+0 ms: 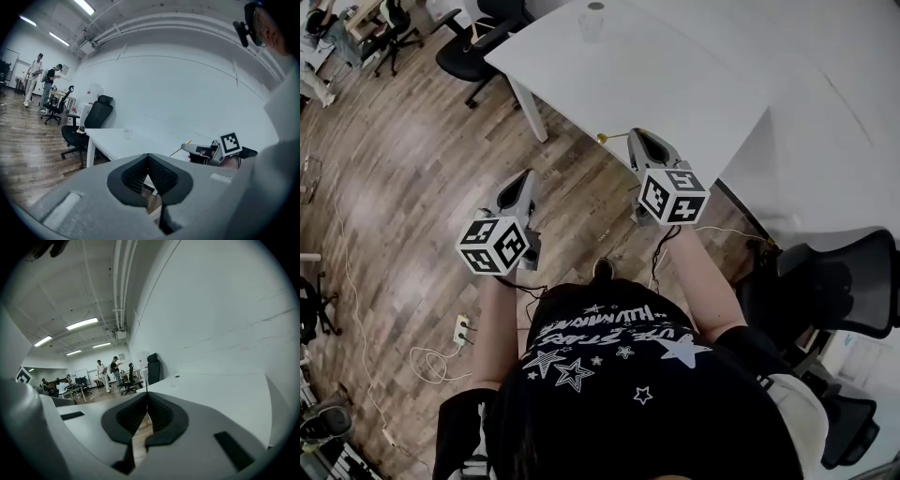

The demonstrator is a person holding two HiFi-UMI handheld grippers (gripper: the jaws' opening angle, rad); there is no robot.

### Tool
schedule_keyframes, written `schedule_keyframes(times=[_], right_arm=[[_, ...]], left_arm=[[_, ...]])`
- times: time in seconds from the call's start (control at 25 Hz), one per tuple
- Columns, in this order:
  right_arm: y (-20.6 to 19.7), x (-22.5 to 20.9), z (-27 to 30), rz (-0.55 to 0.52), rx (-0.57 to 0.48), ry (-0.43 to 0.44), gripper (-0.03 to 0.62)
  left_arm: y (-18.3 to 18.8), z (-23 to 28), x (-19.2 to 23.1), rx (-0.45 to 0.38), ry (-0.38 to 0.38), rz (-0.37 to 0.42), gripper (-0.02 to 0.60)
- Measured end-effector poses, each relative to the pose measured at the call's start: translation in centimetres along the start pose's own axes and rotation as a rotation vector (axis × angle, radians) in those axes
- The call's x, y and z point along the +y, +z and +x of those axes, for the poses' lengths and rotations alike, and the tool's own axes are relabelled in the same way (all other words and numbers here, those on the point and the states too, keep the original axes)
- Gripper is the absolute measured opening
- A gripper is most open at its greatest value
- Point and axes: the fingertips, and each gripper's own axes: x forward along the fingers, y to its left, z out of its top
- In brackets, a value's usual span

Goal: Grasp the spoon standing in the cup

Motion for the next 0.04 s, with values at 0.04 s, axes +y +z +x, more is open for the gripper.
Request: schedule_keyframes(times=[0.04], right_arm=[[0.00, 0.48, 0.09, -0.003, 0.000, 0.004, 0.014]], left_arm=[[0.02, -0.29, 0.24, -0.001, 0.001, -0.001, 0.006]])
